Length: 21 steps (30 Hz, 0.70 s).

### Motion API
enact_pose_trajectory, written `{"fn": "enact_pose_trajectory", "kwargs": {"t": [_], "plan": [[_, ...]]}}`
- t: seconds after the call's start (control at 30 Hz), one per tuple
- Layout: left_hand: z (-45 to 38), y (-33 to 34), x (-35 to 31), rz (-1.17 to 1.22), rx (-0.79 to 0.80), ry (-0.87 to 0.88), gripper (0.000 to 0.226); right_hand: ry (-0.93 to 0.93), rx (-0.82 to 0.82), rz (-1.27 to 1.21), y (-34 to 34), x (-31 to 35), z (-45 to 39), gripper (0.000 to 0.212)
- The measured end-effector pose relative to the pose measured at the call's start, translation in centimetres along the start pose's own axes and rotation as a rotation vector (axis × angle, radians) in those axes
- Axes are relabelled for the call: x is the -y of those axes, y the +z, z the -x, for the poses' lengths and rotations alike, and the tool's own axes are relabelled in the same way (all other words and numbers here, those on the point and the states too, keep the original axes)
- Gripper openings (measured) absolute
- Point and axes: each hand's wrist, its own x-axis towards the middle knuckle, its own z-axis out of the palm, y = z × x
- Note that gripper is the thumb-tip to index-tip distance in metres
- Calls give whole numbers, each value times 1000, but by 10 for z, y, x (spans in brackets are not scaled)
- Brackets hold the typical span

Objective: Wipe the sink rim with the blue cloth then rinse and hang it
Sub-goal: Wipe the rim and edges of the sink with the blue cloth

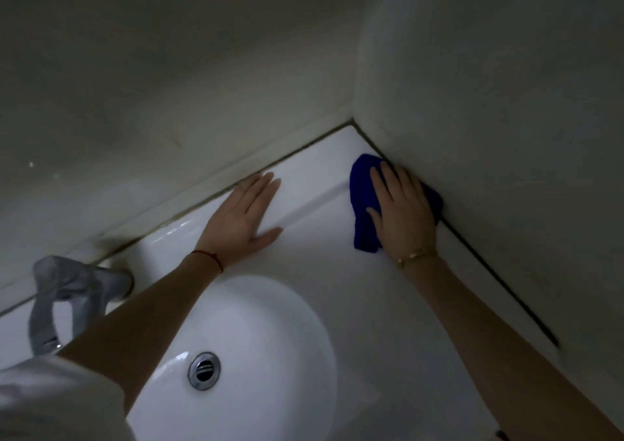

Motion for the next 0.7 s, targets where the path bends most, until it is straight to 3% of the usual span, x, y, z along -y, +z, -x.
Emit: {"fn": "enact_pose_trajectory", "kwargs": {"t": [0.17, 0.27, 0.4, 0.47, 0.63, 0.7], "plan": [[1, 7, -3, 21, -30, -48, 75, -175, -13, -109, 2, 8, -58, 63], [1, 6, -4, 30, 4, -79, 76, -306, -41, -176, 2, 15, -53, 57], [1, 5, -5, 35, 26, -116, 78, -410, 15, -150, 13, 46, -51, 63], [2, 4, -6, 39, 19, -124, 79, -354, -16, -125, 14, 45, -62, 64], [3, 3, -6, 41, 18, -149, 82, 62, -135, -185, 16, 79, -74, 66], [3, 3, -6, 52, 0, -149, 84, 24, -141, -198, 21, 99, -61, 67]]}}
